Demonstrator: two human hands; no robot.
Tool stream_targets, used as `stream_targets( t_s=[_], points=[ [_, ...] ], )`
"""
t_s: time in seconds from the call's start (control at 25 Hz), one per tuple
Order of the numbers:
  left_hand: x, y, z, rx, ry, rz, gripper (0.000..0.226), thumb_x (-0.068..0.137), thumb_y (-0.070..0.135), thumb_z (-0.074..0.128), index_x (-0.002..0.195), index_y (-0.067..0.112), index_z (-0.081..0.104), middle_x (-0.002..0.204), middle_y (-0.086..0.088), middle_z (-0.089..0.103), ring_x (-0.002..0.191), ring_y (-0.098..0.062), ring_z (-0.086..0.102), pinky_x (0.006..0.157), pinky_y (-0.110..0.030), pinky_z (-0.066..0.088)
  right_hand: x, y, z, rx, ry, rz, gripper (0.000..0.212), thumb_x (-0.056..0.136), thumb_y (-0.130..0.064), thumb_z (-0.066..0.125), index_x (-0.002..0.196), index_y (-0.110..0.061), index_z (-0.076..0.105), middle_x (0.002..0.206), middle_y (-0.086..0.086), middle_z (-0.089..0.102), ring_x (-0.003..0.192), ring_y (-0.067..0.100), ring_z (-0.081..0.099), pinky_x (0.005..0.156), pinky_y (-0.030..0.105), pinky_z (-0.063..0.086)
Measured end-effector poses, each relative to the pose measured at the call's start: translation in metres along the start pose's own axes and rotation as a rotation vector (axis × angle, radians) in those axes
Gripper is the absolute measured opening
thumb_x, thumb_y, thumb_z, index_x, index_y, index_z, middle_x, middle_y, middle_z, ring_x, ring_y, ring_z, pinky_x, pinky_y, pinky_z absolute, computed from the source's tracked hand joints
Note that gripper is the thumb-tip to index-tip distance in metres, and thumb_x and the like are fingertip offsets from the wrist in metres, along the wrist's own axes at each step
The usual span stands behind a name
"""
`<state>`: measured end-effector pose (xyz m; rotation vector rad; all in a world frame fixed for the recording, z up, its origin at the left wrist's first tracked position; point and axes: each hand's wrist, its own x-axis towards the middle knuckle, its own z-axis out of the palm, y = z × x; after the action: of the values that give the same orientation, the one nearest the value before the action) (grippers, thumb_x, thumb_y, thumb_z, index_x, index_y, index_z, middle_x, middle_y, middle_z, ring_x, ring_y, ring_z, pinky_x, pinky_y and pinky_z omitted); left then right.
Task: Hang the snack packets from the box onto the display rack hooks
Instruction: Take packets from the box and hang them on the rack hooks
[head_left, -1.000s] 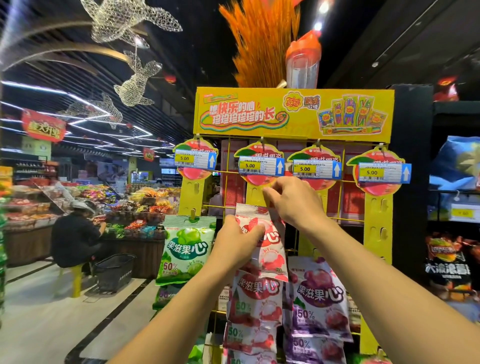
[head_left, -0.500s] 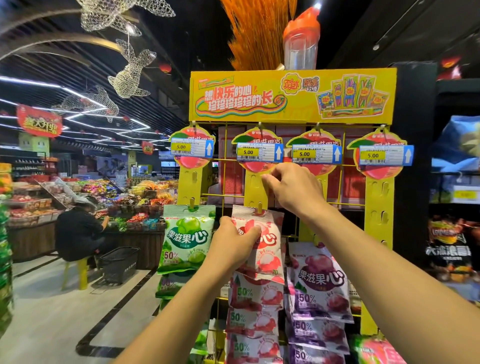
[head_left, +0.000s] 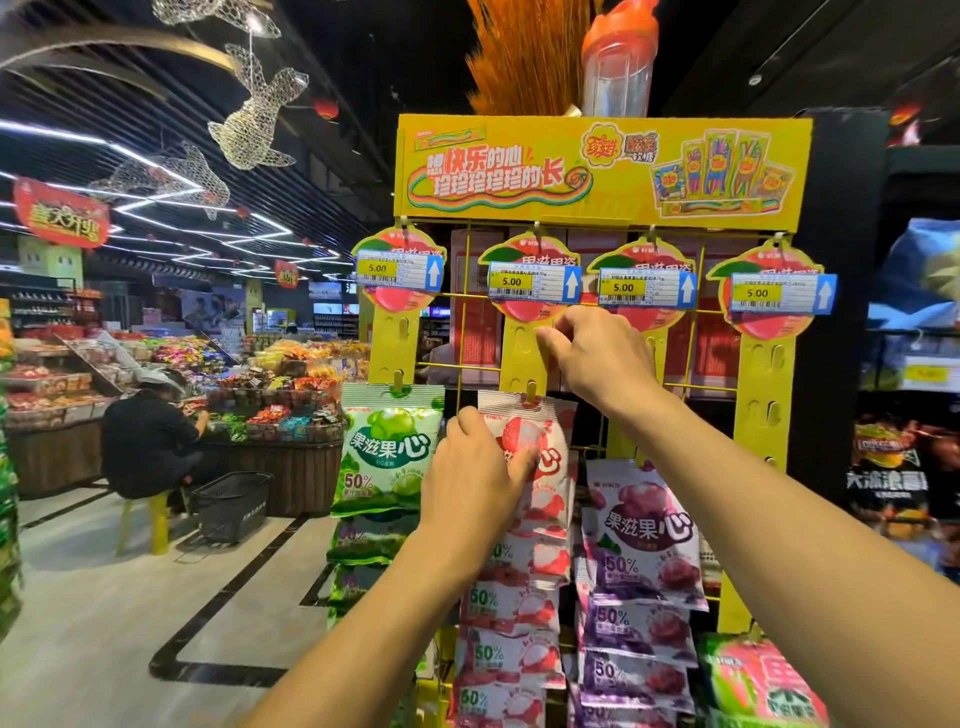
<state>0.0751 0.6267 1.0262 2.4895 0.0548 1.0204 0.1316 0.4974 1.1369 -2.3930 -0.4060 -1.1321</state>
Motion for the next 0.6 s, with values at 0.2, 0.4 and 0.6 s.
stream_targets(
  t_s=[0.2, 0.4, 0.6],
  points=[
    [-0.012, -0.011, -0.006, 0.028, -0.089, 0.052, 0.072, 0.099, 0.057, 0.058, 0.144, 0.008, 0.031, 0.134, -0.009, 0.046, 0.122, -0.032, 0.056, 0.087, -0.037, 0.049, -0.005, -0.008, -0.003, -0.012, -0.001, 0.026, 0.034, 0.1, -0.049, 0.051, 0.098, -0.02, 0.068, 0.098, 0.005, 0.072, 0.096, 0.03, 0.064, 0.071, 0.035, 0.042],
    [-0.034, -0.027, -0.017, 0.116, 0.014, 0.173, 0.077, 0.102, 0.054, 0.051, 0.159, 0.01, 0.024, 0.154, -0.01, 0.039, 0.136, -0.031, 0.046, 0.101, -0.043, 0.049, -0.04, -0.01, -0.002, 0.017, 0.053, 0.044, 0.035, 0.098, -0.048, 0.054, 0.112, -0.017, 0.058, 0.109, 0.006, 0.064, 0.102, 0.03, 0.059, 0.081, 0.04, 0.049],
    [-0.061, -0.029, -0.007, 0.096, 0.087, 0.355, 0.061, 0.093, 0.046, 0.066, 0.138, 0.006, 0.058, 0.139, -0.015, 0.062, 0.121, -0.037, 0.06, 0.091, -0.047, 0.054, -0.101, -0.005, 0.013, -0.216, -0.026, 0.071, 0.047, 0.098, -0.051, 0.05, 0.123, -0.011, 0.052, 0.121, 0.012, 0.056, 0.116, 0.033, 0.051, 0.093, 0.044, 0.045]
  ],
)
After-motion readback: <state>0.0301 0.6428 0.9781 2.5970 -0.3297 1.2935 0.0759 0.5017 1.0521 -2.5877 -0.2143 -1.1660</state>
